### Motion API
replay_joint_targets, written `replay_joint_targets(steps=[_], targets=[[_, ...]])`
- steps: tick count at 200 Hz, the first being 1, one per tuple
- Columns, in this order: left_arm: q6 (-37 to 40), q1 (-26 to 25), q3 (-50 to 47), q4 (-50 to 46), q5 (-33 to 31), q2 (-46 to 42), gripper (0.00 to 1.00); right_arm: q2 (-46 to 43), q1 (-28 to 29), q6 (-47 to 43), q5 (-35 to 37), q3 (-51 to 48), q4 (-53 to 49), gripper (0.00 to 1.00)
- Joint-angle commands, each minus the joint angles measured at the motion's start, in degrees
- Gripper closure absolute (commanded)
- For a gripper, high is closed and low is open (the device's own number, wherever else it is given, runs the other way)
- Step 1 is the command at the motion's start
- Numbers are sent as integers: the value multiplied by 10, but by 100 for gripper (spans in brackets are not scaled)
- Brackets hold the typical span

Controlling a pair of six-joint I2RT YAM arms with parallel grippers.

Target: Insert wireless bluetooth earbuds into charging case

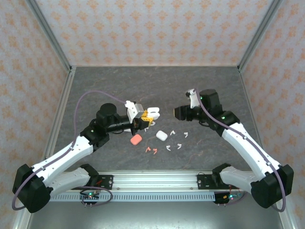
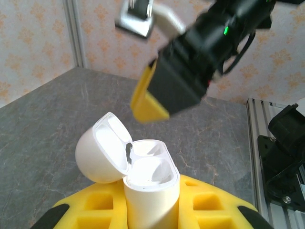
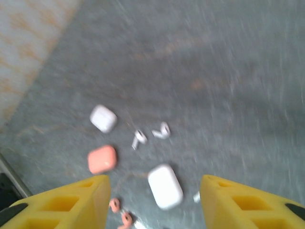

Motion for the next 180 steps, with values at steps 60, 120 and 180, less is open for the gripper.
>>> replay_joint_targets(steps=[60, 120, 180], targets=[[-27, -4, -15, 52, 35, -21, 100, 107, 31, 103, 55, -102, 67, 55], [-32, -5, -15, 53, 40, -24, 100, 199, 41, 95, 79, -82, 102, 58], [-27, -4, -5, 41, 37, -20, 100, 260, 48, 92, 72, -72, 130, 63]])
